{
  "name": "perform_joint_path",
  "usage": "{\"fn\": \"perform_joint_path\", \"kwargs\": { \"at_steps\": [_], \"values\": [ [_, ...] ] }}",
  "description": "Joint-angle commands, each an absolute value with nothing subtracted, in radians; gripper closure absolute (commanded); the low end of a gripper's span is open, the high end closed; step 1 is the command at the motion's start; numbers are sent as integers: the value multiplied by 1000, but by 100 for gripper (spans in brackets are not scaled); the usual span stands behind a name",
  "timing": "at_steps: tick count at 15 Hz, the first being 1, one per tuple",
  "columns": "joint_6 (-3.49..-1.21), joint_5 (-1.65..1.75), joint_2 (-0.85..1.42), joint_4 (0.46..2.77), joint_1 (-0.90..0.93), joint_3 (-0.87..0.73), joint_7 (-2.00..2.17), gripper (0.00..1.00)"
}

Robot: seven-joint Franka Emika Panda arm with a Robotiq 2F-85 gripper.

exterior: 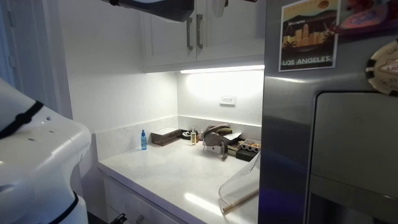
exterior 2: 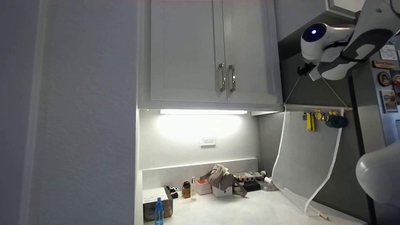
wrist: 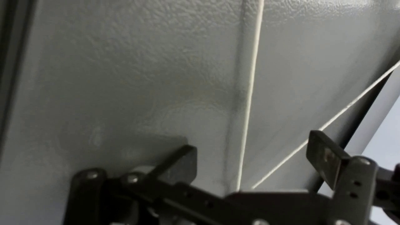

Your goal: Place the blue bottle upright on the bottom right corner of the counter, hang the white object on the side of the fridge

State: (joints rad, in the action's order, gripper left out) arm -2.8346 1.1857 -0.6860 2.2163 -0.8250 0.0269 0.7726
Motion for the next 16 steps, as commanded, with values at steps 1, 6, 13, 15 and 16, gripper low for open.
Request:
{"fn": "perform_joint_path", "kwargs": {
  "at_steps": [1,6,13,15,16],
  "values": [
    [-2827,1259,-642,2178,-918,27,845,0],
    [-2824,1351,-628,2168,-970,68,943,0],
    [-2790,1491,-606,2144,-1039,129,1136,0],
    [-2775,1509,-600,2138,-1048,140,1162,26],
    [-2766,1513,-601,2140,-1048,142,1171,29]
  ]
}}
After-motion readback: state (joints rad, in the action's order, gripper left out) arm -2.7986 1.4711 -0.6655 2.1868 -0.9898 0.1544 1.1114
